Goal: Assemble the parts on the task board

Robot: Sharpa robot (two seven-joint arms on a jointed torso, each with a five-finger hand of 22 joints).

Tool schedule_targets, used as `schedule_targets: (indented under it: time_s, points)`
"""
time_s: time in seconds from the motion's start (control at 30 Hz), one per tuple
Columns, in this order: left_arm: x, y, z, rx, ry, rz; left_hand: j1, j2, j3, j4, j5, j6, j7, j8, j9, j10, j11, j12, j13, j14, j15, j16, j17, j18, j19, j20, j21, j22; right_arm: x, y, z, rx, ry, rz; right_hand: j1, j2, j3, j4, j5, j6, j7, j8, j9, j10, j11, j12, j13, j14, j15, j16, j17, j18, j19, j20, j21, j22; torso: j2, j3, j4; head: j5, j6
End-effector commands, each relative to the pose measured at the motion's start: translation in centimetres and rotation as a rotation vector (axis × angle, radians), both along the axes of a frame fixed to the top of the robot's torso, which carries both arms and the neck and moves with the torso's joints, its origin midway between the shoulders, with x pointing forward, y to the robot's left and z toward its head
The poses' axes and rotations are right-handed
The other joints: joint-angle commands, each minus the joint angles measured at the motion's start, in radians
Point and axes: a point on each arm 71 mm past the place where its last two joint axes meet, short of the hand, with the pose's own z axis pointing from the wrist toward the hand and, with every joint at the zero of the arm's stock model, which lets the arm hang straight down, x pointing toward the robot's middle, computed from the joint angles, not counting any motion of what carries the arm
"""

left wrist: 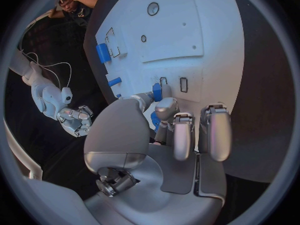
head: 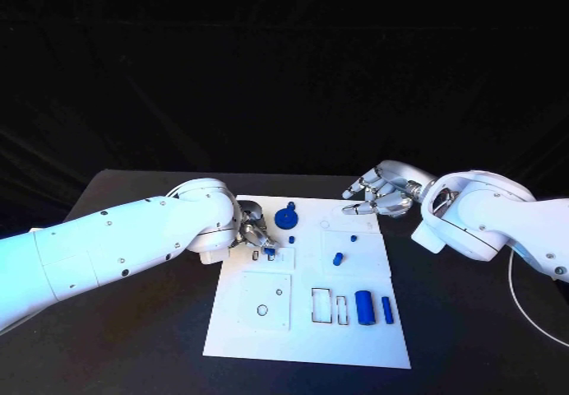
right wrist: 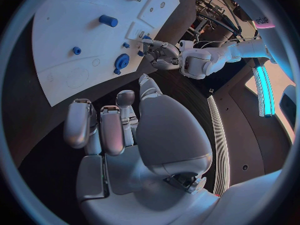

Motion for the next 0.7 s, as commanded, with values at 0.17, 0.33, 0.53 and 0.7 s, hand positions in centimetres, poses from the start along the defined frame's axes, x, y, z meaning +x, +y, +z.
schedule_targets:
  time_s: [0.17, 0.33, 0.53, 0.7]
  points:
    - [0.1, -0.4, -0.1, 0.008, -0.064, -0.01, -0.009, -0.004, 0.201, -0.193, -0.005, -0.003, -0.001, 0.005, 0.002, 0.007, -0.003, 0.005, -0.001, 0.105, -0.003, 0.003, 0.263, -0.014, 0.041, 0.006, 0.004, 0.12, 0.0, 0.0, -0.2, 0.004, 0.021, 0.01, 0.006, 0.005, -0.007, 0.001, 0.005, 0.007, 0.001, 0.004, 0.001, 0.003, 0.0, 0.001, -0.002, 0.034, -0.003, -0.004, -0.002, 0.013, -0.006, -0.002, -0.006, -0.003, 0.0, -0.0018, -0.0006, 0.001, -0.001]
    - [0.0, -0.6, -0.4, 0.025, -0.092, -0.018, -0.009, -0.004, 0.204, -0.194, -0.005, -0.003, -0.001, 0.005, 0.002, 0.008, -0.003, 0.005, -0.002, 0.105, -0.003, 0.003, 0.263, -0.014, 0.041, 0.006, 0.005, 0.121, 0.0, 0.0, -0.3, 0.009, 0.027, 0.01, 0.006, 0.005, -0.007, 0.001, 0.005, 0.007, 0.001, 0.004, 0.001, 0.003, 0.0, 0.001, -0.002, 0.034, -0.003, -0.004, -0.002, 0.013, -0.006, -0.002, -0.006, -0.003, 0.0, -0.0012, -0.0006, 0.001, -0.001]
    - [-0.1, -0.7, -0.9, 0.049, -0.099, -0.029, -0.012, -0.002, 0.208, -0.195, -0.005, -0.003, -0.001, 0.006, 0.003, 0.01, -0.003, 0.007, 0.0, 0.105, -0.003, 0.003, 0.263, -0.015, 0.043, 0.006, 0.007, 0.124, 0.0, 0.0, -0.3, 0.01, 0.03, 0.012, 0.006, 0.005, -0.007, 0.001, 0.005, 0.007, 0.001, 0.004, 0.001, 0.003, 0.0, 0.001, -0.002, 0.034, -0.003, -0.004, -0.002, 0.013, -0.006, -0.002, -0.006, -0.003, 0.0, -0.0012, -0.0007, 0.001, -0.003]
    - [-0.3, -0.6, -1.3, 0.069, -0.08, -0.044, -0.012, -0.002, 0.209, -0.195, -0.005, -0.003, -0.001, 0.006, 0.003, 0.01, -0.003, 0.007, 0.001, 0.105, -0.003, 0.003, 0.263, -0.014, 0.043, 0.006, 0.006, 0.123, 0.0, 0.0, -0.3, 0.009, 0.032, 0.015, 0.006, 0.005, -0.007, 0.001, 0.005, 0.007, 0.001, 0.004, 0.001, 0.003, 0.0, 0.001, -0.002, 0.034, -0.003, -0.004, -0.002, 0.013, -0.006, -0.002, -0.006, -0.003, 0.0, -0.0008, -0.0007, 0.003, -0.006]
